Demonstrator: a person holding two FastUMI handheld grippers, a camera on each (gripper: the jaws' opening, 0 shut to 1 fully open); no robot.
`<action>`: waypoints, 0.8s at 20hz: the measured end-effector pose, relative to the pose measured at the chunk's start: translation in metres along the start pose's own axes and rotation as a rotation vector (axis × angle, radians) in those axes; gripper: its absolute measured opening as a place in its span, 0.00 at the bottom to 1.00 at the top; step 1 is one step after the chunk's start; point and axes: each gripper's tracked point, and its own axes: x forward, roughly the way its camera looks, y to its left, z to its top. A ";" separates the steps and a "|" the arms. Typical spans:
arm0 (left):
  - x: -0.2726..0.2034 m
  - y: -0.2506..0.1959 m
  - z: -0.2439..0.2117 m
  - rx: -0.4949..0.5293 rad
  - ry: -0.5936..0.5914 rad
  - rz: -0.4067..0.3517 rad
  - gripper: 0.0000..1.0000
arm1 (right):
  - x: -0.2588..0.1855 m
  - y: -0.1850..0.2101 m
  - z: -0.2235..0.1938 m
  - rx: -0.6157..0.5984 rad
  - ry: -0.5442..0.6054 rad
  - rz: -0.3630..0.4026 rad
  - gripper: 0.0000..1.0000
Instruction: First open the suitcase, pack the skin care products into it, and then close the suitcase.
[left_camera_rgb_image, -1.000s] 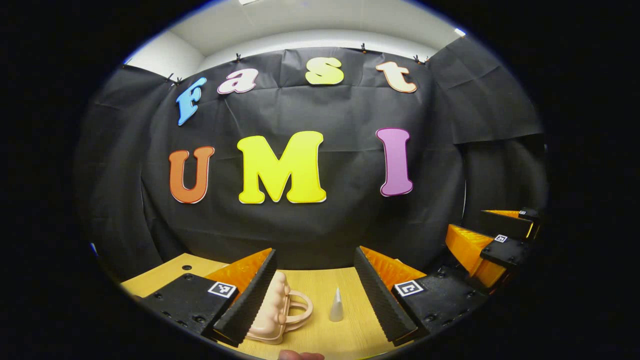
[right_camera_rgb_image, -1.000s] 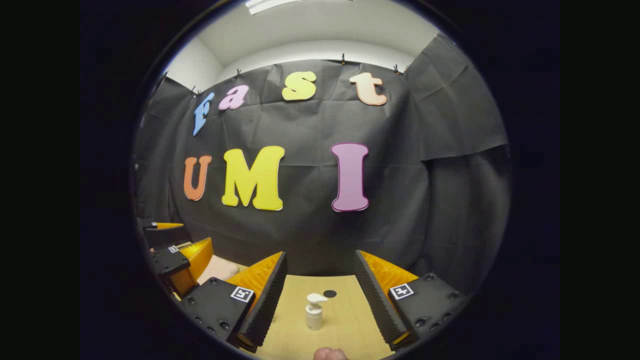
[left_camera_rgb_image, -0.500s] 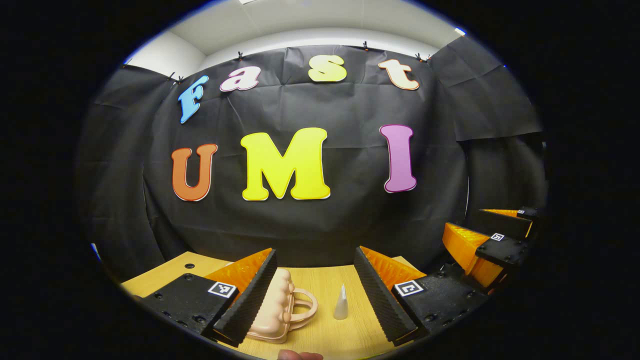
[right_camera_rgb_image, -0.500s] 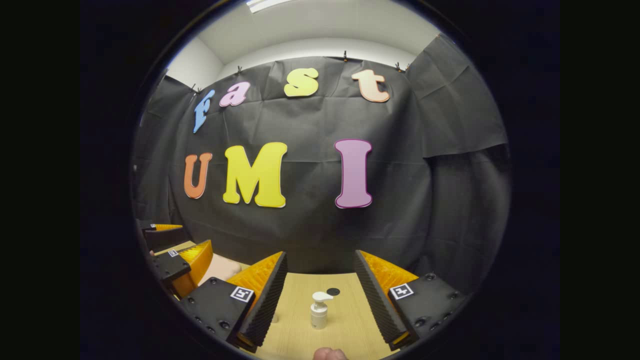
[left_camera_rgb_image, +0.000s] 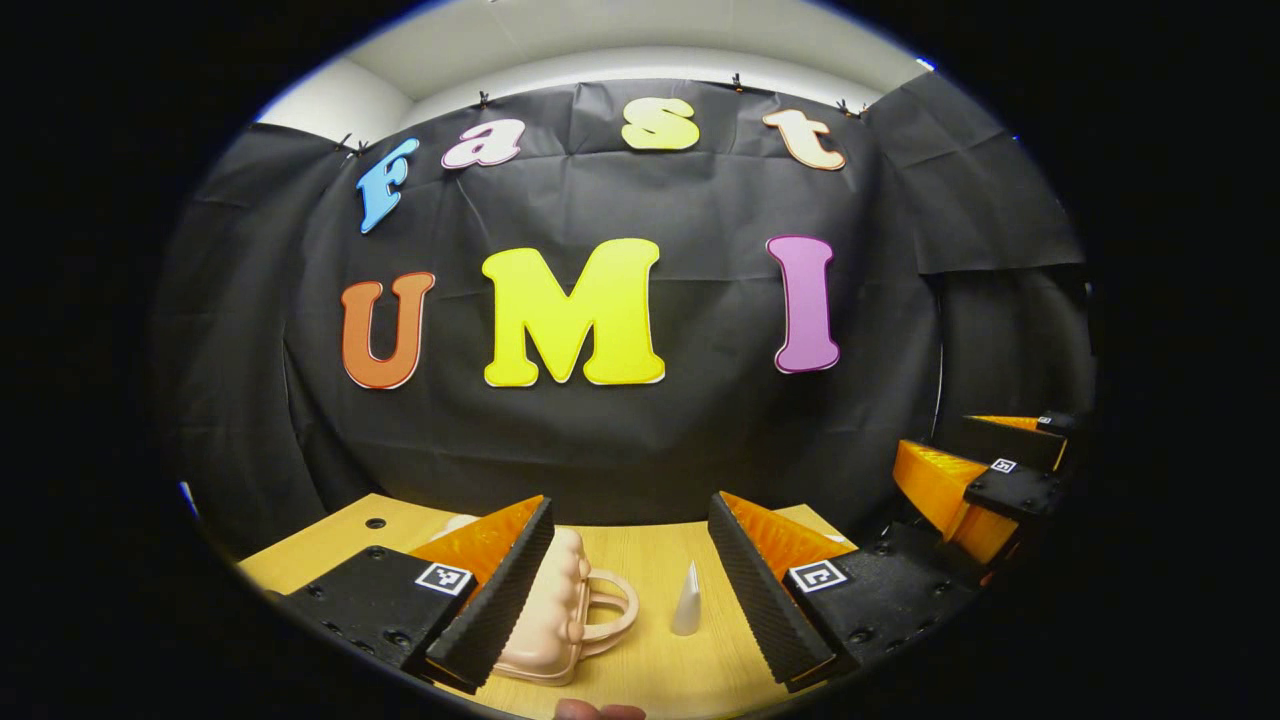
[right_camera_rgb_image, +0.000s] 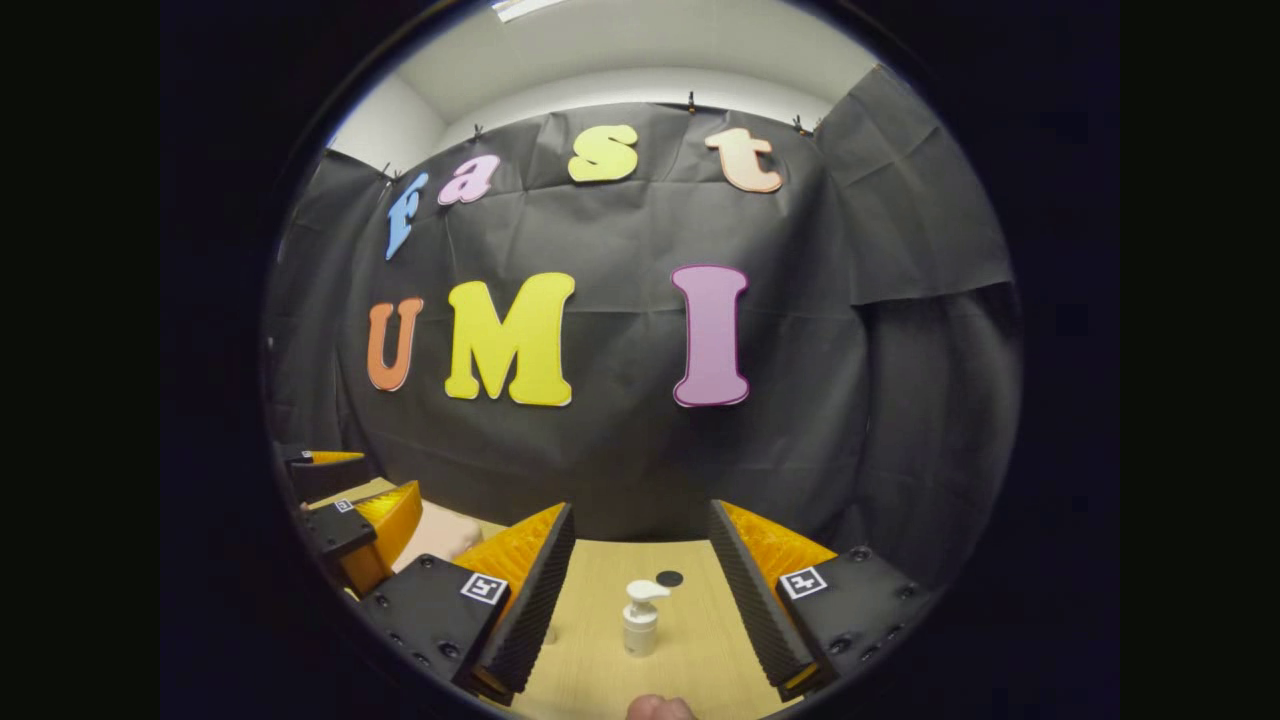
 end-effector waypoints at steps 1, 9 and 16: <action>0.001 -0.001 -0.004 -0.002 0.009 -0.009 0.99 | 0.000 -0.001 -0.002 -0.004 0.004 -0.004 0.80; 0.019 0.003 -0.053 0.289 0.061 -0.116 0.99 | -0.005 -0.027 -0.027 -0.023 0.061 -0.065 0.80; 0.052 0.013 -0.151 0.710 0.249 -0.252 0.97 | -0.014 -0.050 -0.041 -0.023 0.107 -0.135 0.80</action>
